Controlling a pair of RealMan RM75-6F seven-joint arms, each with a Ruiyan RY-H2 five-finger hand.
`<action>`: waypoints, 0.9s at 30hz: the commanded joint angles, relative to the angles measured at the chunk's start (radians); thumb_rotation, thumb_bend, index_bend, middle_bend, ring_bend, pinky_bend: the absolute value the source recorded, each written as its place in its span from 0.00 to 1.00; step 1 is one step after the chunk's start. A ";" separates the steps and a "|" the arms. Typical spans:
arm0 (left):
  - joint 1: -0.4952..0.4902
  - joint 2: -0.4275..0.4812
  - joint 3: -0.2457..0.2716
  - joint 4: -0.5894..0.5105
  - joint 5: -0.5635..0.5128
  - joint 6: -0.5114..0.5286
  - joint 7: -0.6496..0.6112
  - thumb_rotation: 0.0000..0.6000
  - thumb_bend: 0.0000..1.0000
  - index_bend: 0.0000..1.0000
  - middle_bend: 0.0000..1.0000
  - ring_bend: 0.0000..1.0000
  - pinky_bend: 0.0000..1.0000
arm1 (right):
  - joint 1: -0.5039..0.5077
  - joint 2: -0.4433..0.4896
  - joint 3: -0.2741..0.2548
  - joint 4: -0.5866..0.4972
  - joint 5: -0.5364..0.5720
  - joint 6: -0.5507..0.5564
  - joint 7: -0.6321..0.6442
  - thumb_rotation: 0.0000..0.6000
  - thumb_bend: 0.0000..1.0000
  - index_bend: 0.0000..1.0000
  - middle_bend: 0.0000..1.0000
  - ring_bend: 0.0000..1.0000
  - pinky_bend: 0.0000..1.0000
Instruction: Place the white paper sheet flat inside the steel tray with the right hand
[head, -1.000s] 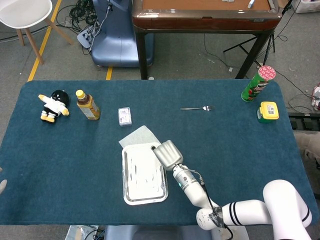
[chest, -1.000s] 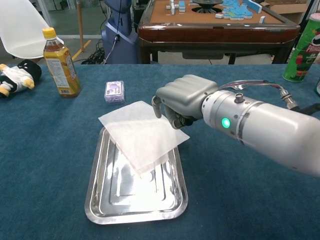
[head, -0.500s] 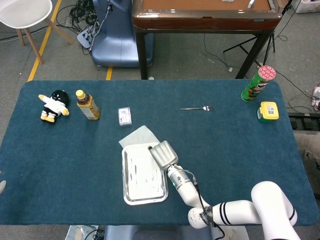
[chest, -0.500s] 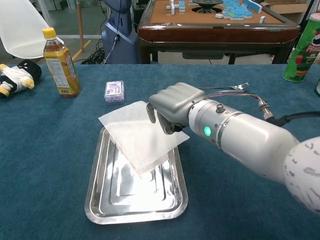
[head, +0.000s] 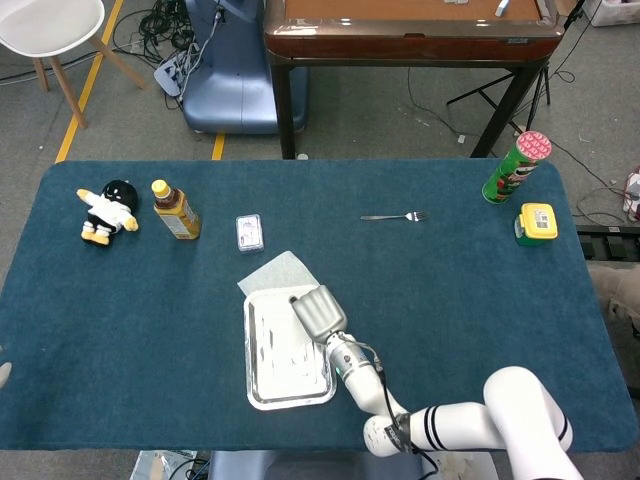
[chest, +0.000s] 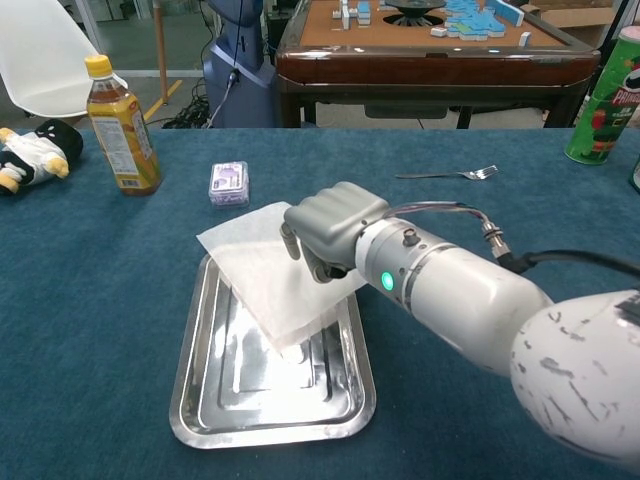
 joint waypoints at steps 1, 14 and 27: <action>-0.001 0.001 0.000 0.002 -0.002 -0.004 -0.004 1.00 0.28 0.51 0.40 0.38 0.55 | 0.003 -0.008 0.000 0.019 0.009 -0.008 -0.004 1.00 1.00 0.36 1.00 1.00 1.00; 0.001 0.005 0.001 0.006 0.001 -0.003 -0.027 1.00 0.28 0.52 0.40 0.38 0.55 | 0.018 -0.041 0.011 0.076 0.044 -0.034 -0.020 1.00 1.00 0.36 1.00 1.00 1.00; 0.001 0.005 0.000 0.007 0.002 -0.003 -0.025 1.00 0.28 0.52 0.40 0.38 0.55 | 0.009 -0.021 -0.002 0.008 0.086 -0.035 -0.038 1.00 1.00 0.36 1.00 1.00 1.00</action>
